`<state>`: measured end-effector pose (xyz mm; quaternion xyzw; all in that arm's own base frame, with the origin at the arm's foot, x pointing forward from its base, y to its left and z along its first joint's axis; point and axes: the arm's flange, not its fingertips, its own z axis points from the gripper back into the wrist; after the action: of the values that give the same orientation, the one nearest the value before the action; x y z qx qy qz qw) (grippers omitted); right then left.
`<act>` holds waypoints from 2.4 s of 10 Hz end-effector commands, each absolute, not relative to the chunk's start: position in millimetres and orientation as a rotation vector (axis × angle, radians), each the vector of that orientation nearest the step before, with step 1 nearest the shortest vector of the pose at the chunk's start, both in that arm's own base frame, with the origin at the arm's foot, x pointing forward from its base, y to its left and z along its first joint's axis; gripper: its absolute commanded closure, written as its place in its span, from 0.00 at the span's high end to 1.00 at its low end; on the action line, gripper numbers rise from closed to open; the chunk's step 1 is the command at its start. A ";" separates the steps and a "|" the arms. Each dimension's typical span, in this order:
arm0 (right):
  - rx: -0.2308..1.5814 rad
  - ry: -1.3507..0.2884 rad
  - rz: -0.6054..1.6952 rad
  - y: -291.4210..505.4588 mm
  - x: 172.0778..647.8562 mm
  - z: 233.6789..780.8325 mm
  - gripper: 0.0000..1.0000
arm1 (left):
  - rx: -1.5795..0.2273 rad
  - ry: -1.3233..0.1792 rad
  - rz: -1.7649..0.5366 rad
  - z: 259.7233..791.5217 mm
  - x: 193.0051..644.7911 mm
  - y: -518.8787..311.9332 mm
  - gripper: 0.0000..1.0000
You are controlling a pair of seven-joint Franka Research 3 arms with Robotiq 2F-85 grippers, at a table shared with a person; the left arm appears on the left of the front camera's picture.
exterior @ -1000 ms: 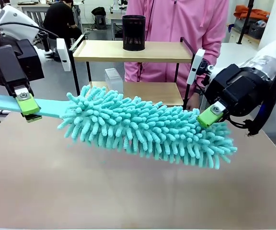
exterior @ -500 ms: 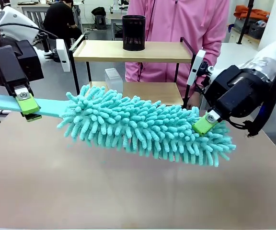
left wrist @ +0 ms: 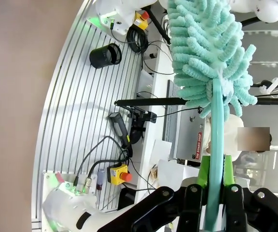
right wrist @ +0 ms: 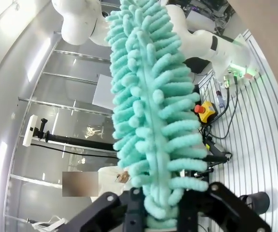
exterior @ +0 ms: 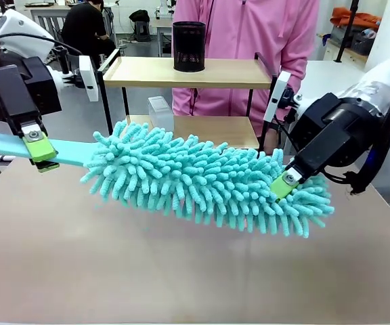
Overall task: Clean the shelf.
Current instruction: Hand the Duster back to the human.
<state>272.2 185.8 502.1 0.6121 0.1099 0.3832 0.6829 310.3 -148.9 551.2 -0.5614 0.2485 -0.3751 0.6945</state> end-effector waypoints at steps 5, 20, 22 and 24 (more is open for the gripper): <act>1.366 0.276 0.895 182.6 277.5 502.3 0.00 | -1.247 0.520 -0.833 553.2 308.7 -145.0 0.68; 1.521 -0.728 0.005 -100.0 251.3 523.1 0.00 | -1.506 -0.478 0.158 485.8 359.1 72.2 1.00; 1.539 -0.601 -0.256 -134.2 269.3 472.7 0.00 | -1.401 -0.620 0.410 488.4 343.1 104.5 1.00; 1.547 -0.473 -0.406 -151.9 287.9 417.9 0.00 | -1.401 -0.620 0.410 488.4 343.1 104.5 1.00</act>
<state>283.0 -168.8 432.7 0.6705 -0.2291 -0.1502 0.6895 346.7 108.7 484.6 -0.6311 -0.2816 0.1787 0.7003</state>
